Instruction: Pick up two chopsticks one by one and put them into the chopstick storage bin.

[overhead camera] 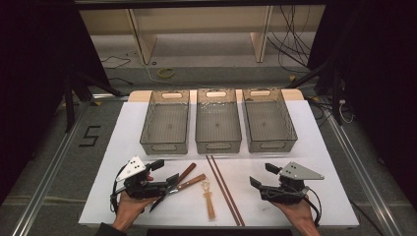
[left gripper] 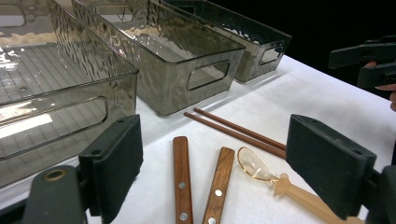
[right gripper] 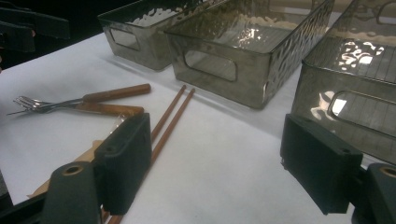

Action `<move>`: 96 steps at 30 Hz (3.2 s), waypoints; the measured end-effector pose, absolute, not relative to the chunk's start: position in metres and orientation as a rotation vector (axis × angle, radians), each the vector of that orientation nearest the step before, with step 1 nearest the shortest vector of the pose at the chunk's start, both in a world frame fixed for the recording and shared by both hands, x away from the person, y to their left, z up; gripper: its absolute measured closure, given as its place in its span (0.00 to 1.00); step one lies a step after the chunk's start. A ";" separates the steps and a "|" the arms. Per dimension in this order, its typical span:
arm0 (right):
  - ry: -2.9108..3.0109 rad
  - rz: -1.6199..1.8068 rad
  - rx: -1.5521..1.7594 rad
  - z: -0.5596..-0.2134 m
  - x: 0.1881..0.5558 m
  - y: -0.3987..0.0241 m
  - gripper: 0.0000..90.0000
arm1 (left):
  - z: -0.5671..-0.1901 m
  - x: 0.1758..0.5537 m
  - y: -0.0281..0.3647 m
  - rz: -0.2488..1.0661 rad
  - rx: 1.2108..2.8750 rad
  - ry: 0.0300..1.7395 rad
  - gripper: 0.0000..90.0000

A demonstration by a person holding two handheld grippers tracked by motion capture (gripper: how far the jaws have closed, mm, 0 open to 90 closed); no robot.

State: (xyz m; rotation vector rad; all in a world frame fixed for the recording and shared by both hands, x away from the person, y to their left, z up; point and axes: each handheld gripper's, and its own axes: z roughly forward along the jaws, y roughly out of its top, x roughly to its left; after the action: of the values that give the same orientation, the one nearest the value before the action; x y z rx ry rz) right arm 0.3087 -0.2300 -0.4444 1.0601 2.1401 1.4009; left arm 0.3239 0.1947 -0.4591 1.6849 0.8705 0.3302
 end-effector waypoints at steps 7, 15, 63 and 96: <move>2.165 1.358 1.091 -0.443 0.311 -0.228 0.29 | -0.459 0.324 0.195 0.330 1.687 0.873 0.20; 2.263 1.257 1.136 -0.431 0.316 -0.221 0.32 | -0.460 0.325 0.195 0.332 1.687 0.877 0.20; 2.760 0.629 1.078 -0.443 0.343 -0.123 0.60 | -0.459 0.327 0.200 0.348 1.684 0.887 0.20; 2.832 0.476 1.036 -0.455 0.345 -0.109 0.71 | -0.459 0.327 0.200 0.348 1.684 0.886 0.20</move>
State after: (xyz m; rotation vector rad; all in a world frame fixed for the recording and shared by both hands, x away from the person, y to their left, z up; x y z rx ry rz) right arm 0.3454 -0.1093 -0.4554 1.0355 2.8318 0.4765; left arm 0.3274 0.1996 -0.4592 1.6838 0.8863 0.3479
